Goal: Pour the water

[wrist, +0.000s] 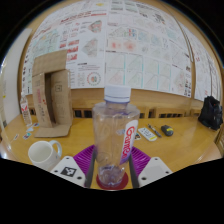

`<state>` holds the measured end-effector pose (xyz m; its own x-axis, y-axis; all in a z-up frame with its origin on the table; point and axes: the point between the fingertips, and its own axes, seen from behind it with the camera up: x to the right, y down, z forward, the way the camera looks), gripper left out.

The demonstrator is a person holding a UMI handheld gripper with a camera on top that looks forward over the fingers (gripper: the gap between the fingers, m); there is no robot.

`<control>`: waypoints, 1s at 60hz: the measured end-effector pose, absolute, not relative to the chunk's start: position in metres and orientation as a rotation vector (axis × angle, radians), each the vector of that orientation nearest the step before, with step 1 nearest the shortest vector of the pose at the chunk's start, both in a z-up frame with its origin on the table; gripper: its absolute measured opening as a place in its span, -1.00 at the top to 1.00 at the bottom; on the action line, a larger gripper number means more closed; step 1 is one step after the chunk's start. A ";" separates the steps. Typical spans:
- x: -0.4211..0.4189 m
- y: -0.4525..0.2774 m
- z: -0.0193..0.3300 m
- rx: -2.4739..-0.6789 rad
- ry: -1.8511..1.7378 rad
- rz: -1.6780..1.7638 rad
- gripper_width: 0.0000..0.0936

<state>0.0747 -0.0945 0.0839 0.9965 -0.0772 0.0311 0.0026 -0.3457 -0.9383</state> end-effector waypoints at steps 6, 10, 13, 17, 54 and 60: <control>0.076 -0.103 0.077 -1.985 0.049 -0.089 -0.86; 0.083 -0.116 0.083 -2.006 0.076 -0.138 -0.81; 0.089 -0.128 0.092 -2.014 0.090 -0.181 -0.83; 0.084 -0.153 0.103 -2.026 0.117 -0.206 -0.82; -0.033 -0.448 0.210 -2.059 0.177 -0.184 -0.82; -0.048 -0.482 0.215 -2.063 0.136 -0.202 -0.82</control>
<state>-0.0477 -0.4821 0.2146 0.9796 -0.1819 0.0860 -0.0119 -0.4789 -0.8778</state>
